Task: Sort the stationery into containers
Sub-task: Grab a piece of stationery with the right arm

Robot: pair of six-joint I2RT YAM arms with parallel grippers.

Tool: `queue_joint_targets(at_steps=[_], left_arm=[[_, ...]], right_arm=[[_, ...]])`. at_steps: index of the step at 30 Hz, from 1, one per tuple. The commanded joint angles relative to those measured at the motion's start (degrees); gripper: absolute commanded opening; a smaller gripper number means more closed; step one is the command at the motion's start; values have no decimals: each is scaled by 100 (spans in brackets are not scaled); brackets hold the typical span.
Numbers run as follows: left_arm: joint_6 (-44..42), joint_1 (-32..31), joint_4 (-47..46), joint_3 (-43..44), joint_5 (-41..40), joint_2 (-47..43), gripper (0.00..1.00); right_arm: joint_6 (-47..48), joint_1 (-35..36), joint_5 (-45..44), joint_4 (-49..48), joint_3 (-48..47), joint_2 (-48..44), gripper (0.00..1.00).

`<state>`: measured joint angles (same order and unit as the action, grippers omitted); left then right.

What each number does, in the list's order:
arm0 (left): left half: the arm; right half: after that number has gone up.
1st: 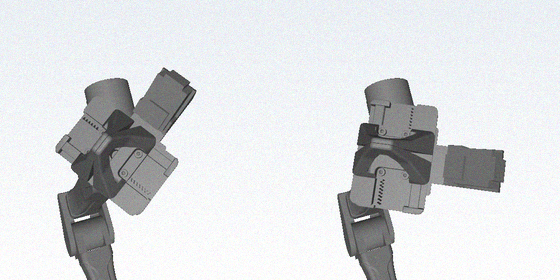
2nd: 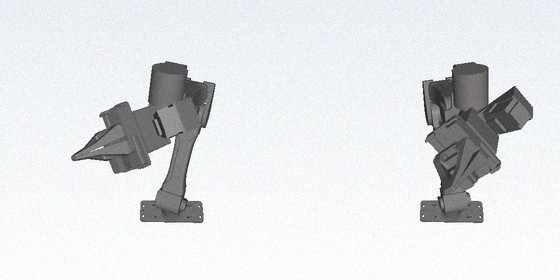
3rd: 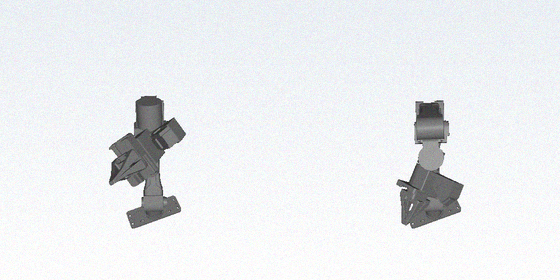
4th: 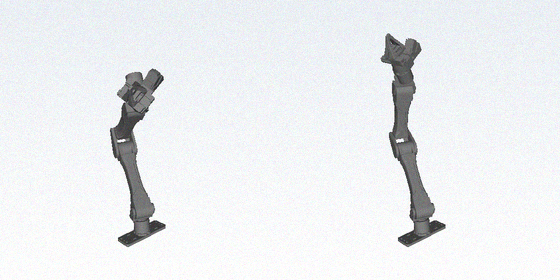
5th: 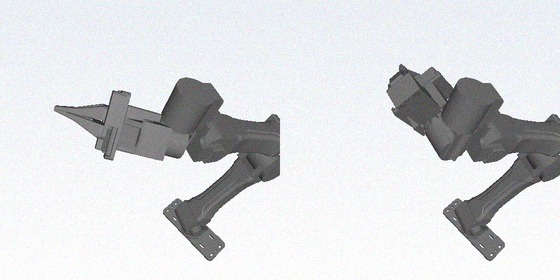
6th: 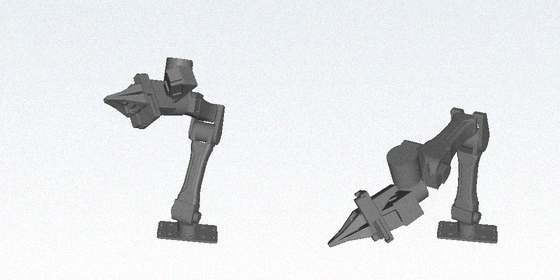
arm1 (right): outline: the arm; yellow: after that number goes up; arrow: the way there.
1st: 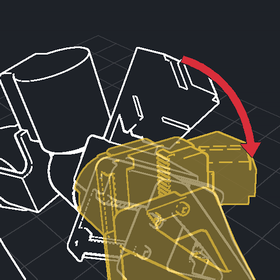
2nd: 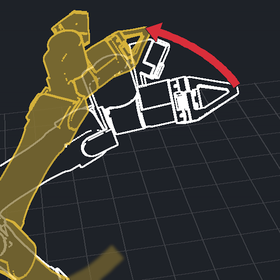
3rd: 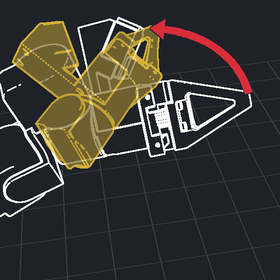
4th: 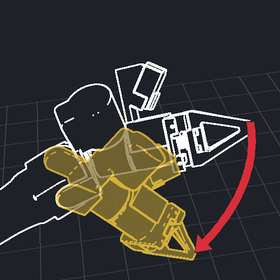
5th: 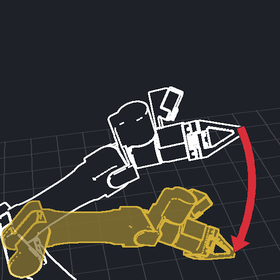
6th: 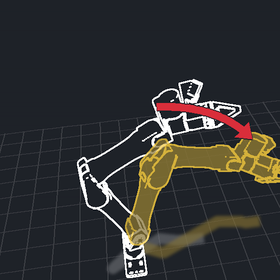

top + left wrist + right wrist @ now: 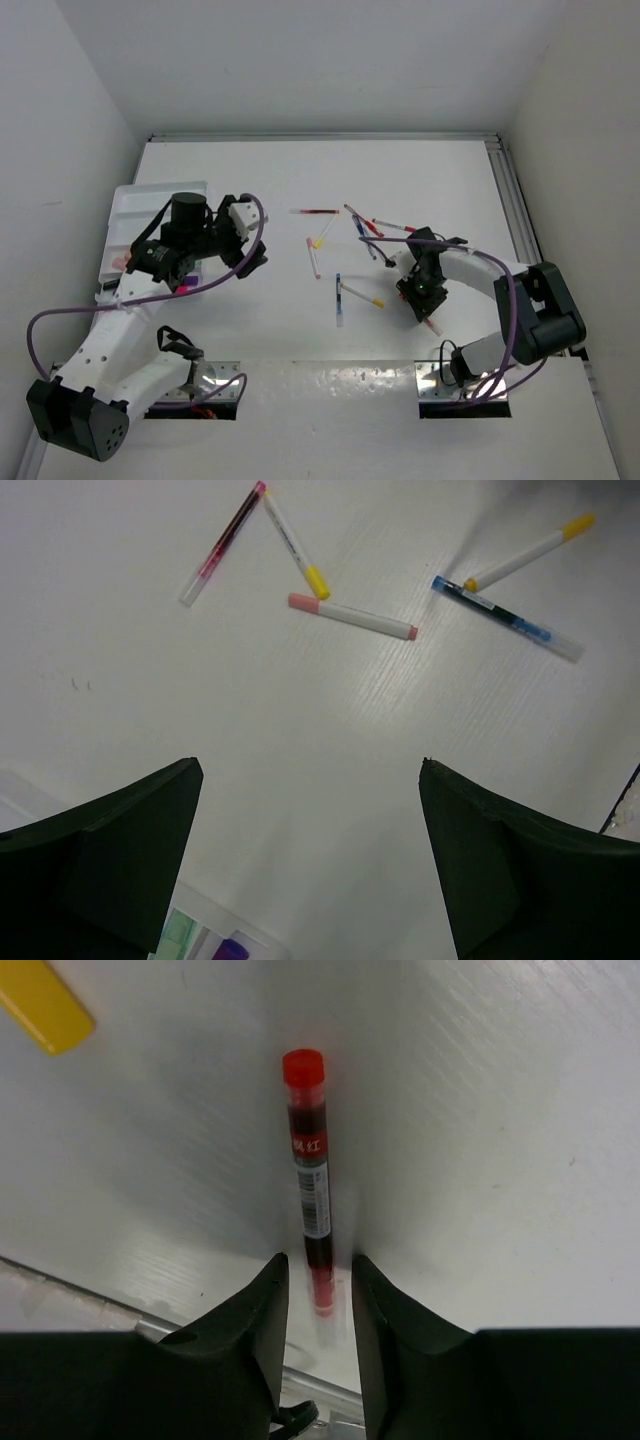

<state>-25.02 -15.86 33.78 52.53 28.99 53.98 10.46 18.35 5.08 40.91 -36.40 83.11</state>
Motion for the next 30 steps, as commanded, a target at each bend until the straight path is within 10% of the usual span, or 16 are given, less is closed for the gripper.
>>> queue_joint_targets(at_steps=[1, 9, 19, 30], left_arm=[[-91, -75, -328, -120, 300, -203, 96], [-1197, -207, 40, 81, 923, -142, 86], [-2990, -2006, 498, 449, 63, 262, 70], [-3483, -4337, -47, 1013, -851, 1255, 54]], right_arm=[[-106, 63, -235, -381, 63, 196, 31], [-115, 73, 360, 21, -498, 574, 0], [105, -7, 3243, 2649, -3309, 1268, 0], [1089, 248, 5485, 4688, -4173, 2288, 0]])
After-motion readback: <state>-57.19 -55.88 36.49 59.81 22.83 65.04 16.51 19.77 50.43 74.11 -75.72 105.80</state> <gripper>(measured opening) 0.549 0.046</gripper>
